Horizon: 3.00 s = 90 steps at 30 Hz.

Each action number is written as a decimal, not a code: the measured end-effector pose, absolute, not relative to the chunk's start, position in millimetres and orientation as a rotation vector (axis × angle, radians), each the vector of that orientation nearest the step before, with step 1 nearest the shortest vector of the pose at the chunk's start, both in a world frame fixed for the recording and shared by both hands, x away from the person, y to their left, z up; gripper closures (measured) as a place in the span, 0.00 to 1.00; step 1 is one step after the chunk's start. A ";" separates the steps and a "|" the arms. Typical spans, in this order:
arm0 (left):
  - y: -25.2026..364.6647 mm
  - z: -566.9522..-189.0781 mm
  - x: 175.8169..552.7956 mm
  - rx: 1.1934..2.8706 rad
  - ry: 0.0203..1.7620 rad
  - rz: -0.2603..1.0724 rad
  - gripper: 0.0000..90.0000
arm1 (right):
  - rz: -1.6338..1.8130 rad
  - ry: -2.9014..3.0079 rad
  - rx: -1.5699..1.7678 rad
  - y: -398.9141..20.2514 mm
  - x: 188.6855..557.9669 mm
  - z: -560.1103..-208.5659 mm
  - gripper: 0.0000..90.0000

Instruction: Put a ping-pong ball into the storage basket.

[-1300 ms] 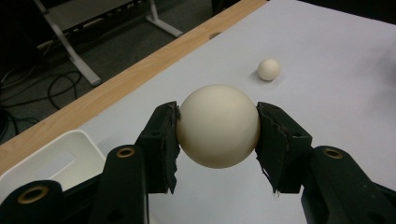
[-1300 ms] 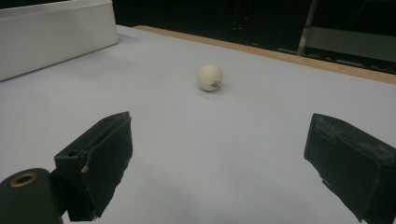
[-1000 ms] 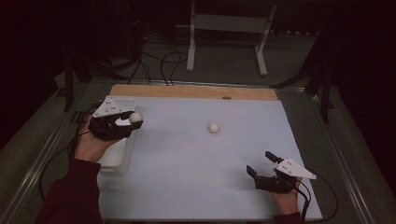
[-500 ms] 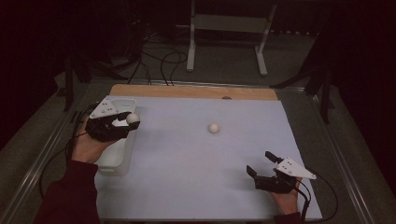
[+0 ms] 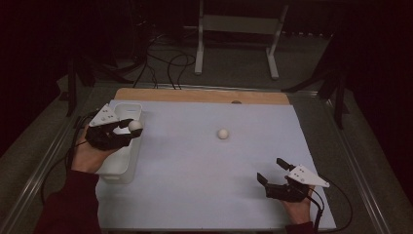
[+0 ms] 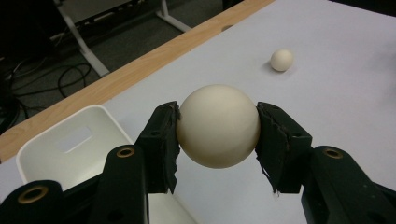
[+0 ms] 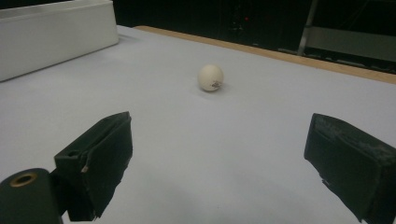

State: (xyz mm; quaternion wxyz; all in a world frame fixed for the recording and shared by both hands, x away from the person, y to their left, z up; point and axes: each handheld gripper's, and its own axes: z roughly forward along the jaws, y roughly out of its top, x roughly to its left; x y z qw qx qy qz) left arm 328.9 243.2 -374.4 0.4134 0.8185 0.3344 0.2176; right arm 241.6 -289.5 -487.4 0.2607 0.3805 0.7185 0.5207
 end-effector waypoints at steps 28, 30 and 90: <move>259.4 -386.9 323.0 2.043 0.884 0.541 0.57 | 1.406 1.946 1.029 -289.8 241.5 -487.4 0.09; 259.8 -387.0 322.7 2.041 0.884 0.543 0.57 | 1.406 1.946 1.029 -289.9 241.4 -487.4 0.08; 275.4 -401.0 314.4 2.043 1.044 0.657 0.00 | 1.404 1.947 1.029 -289.0 241.5 -487.6 0.08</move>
